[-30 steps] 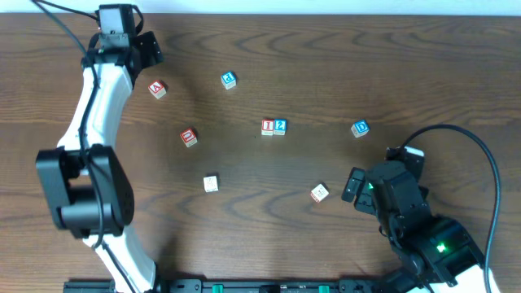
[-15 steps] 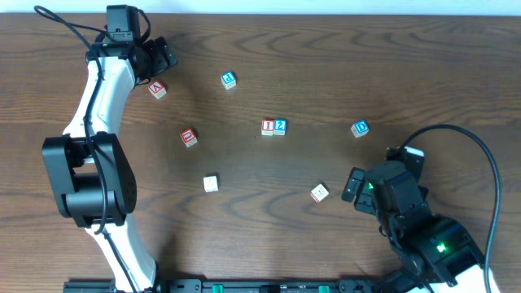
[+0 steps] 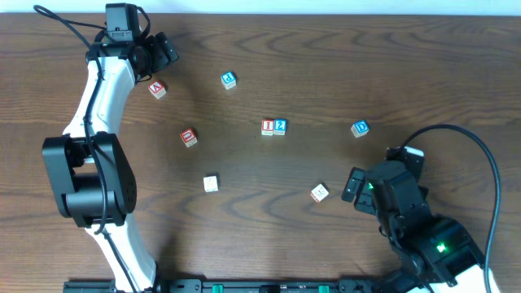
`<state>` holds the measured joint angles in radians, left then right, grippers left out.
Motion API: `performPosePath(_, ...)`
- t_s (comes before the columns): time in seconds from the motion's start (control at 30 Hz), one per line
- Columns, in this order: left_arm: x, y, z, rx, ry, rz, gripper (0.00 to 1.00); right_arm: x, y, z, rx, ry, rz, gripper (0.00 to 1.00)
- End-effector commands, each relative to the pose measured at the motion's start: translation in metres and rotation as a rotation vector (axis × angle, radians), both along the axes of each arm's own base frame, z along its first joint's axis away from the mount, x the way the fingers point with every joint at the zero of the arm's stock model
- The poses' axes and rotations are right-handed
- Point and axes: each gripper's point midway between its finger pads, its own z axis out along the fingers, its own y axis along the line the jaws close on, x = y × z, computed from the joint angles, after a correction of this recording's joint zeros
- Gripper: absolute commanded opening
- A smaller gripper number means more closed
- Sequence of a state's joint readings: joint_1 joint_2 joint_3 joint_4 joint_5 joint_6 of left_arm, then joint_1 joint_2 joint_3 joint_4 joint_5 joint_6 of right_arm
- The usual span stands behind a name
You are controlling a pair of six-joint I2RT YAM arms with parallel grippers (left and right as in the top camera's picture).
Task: Spell out Ai2
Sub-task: 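Lower the left gripper over the red 'A' block and close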
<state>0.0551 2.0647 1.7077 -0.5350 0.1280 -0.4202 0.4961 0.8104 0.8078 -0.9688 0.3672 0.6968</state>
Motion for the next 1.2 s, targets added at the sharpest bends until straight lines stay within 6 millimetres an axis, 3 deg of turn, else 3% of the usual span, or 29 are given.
performPosePath(0.0, 0.004, -0.002, 0.007, -0.004, -0.014, 0.001, 0.95, -0.001, 0.0, -0.001, 0.001, -0.004, -0.007, 0.99)
performPosePath(0.1, -0.001, 0.003, 0.004, 0.01, 0.011, 0.027, 0.95, -0.001, 0.0, -0.001, 0.001, -0.004, -0.007, 0.99)
performPosePath(0.23, -0.015, 0.021, -0.005, 0.018, 0.075, 0.222, 0.96, -0.001, 0.0, -0.001, 0.001, -0.004, -0.007, 0.99)
performPosePath(0.43, -0.026, 0.026, -0.013, -0.007, 0.122, 0.332, 1.0, -0.001, 0.0, -0.001, 0.001, -0.004, -0.007, 0.99)
performPosePath(0.77, -0.038, 0.018, -0.069, -0.044, 0.271, 0.341, 0.9, -0.001, 0.0, -0.001, 0.001, -0.004, -0.007, 0.99)
performPosePath(1.17, -0.033, 0.024, -0.075, -0.04, 0.255, 0.368, 0.85, -0.001, 0.0, -0.001, 0.001, -0.004, -0.007, 0.99)
